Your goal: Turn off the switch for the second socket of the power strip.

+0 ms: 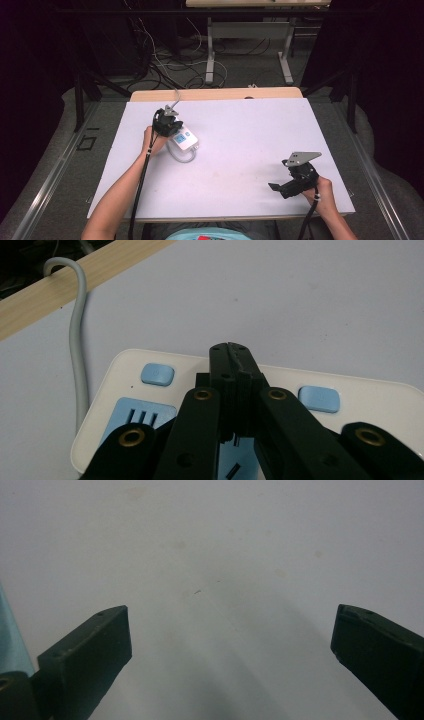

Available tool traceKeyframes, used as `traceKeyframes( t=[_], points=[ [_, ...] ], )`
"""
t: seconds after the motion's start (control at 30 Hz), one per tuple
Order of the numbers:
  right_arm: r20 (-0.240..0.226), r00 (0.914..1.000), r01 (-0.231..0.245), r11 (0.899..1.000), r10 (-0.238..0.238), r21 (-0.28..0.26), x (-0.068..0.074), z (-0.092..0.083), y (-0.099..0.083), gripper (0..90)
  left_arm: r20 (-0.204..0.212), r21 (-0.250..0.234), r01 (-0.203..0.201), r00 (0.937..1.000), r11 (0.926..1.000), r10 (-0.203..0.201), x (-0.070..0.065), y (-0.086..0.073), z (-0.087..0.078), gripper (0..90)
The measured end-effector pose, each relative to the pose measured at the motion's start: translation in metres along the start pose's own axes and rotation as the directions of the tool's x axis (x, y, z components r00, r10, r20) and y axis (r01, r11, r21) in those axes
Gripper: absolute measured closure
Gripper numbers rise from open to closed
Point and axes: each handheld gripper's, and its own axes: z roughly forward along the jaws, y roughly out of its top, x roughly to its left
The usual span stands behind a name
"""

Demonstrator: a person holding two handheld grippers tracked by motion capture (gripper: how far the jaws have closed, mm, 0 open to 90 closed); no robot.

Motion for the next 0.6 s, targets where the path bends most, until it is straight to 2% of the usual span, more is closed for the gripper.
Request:
traceKeyframes(
  t=[0.33, 0.5, 0.57, 0.6],
  points=[
    [-0.001, 1.0, 0.0, 1.0, 0.0, 0.0, 0.0001, -0.0002, 0.0, 2.4, -0.006, -0.002, 0.002, 1.0, 1.0, -0.002, -0.0013, 0.0002, 0.0002, 90.0],
    [-0.005, 1.0, 0.002, 1.0, -0.002, 0.002, 0.0, -0.0002, 0.0001, 2.4, -0.008, -0.004, 0.018, 0.9998, 0.9998, -0.018, -0.0019, -0.0002, -0.0001, 89.9],
    [0.0, 1.0, 0.002, 1.0, -0.002, -0.001, 0.0002, -0.0003, 0.0, 2.4, -0.01, -0.005, 0.01, 0.9999, 0.9999, -0.01, -0.0008, -0.0003, -0.0006, 89.8],
    [-0.004, 1.0, 0.001, 1.0, -0.001, -0.001, 0.0004, -0.0008, -0.0001, 2.4, -0.003, 0.01, 0.012, 0.9999, 0.9999, -0.012, -0.0004, -0.0001, -0.0019, 89.6]
  ],
)
